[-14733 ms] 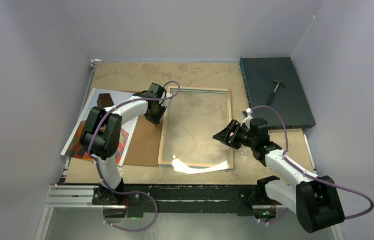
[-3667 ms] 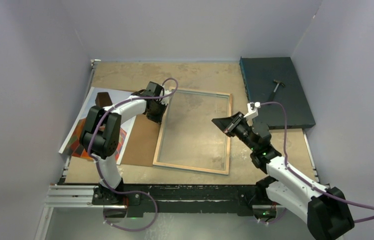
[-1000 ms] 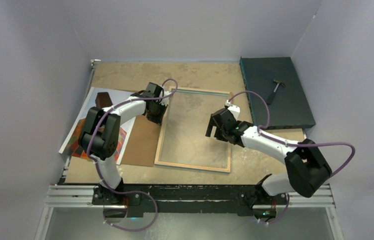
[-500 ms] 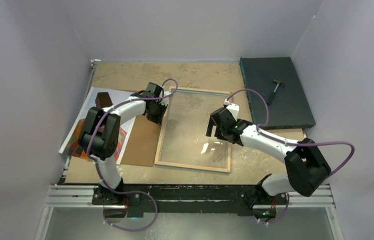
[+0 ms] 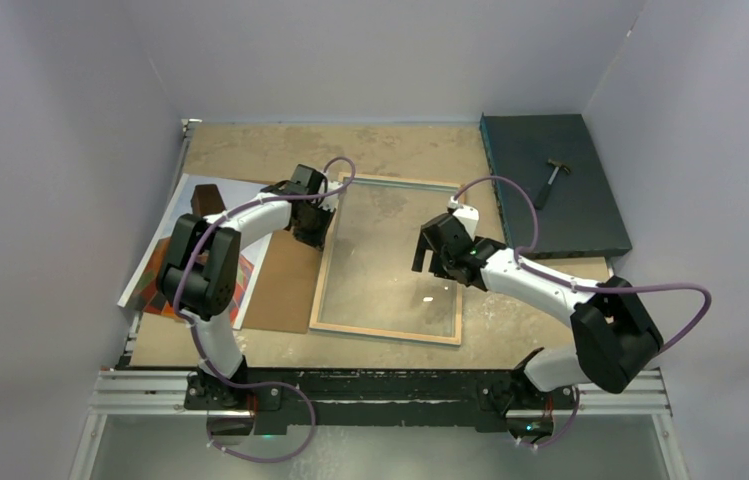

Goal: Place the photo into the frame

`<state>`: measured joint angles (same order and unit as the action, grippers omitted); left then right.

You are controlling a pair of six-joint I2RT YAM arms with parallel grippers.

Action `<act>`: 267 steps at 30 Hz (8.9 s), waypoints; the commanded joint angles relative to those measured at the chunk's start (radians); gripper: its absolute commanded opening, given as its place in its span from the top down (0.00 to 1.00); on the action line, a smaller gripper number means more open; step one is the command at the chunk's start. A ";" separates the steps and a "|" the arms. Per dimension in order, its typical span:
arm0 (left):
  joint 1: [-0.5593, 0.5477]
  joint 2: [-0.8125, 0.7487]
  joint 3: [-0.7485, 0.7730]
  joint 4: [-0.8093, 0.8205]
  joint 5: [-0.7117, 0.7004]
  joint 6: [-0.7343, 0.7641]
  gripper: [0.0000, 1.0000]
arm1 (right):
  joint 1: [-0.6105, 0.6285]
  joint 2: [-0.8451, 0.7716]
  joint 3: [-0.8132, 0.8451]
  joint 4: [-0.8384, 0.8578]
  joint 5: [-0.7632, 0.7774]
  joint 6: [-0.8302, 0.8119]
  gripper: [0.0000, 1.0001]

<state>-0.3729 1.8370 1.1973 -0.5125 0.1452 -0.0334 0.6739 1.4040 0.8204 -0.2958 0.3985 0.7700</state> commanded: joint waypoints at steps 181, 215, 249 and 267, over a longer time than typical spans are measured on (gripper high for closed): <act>0.080 -0.097 0.035 -0.023 0.029 0.023 1.00 | -0.163 0.244 0.270 -0.028 0.019 -0.092 0.38; 0.042 -0.021 0.059 0.011 0.020 0.004 1.00 | -0.174 0.407 0.209 0.039 0.032 -0.041 0.39; 0.042 -0.024 0.058 0.006 0.017 0.012 1.00 | -0.267 0.539 0.554 0.010 0.027 -0.153 0.38; 0.041 -0.020 0.045 0.017 0.024 0.011 1.00 | -0.286 0.628 0.584 0.019 0.061 -0.136 0.40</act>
<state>-0.3286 1.8175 1.2385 -0.5167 0.1604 -0.0242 0.4007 1.9987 1.3846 -0.2642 0.4355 0.6216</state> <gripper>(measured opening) 0.002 0.607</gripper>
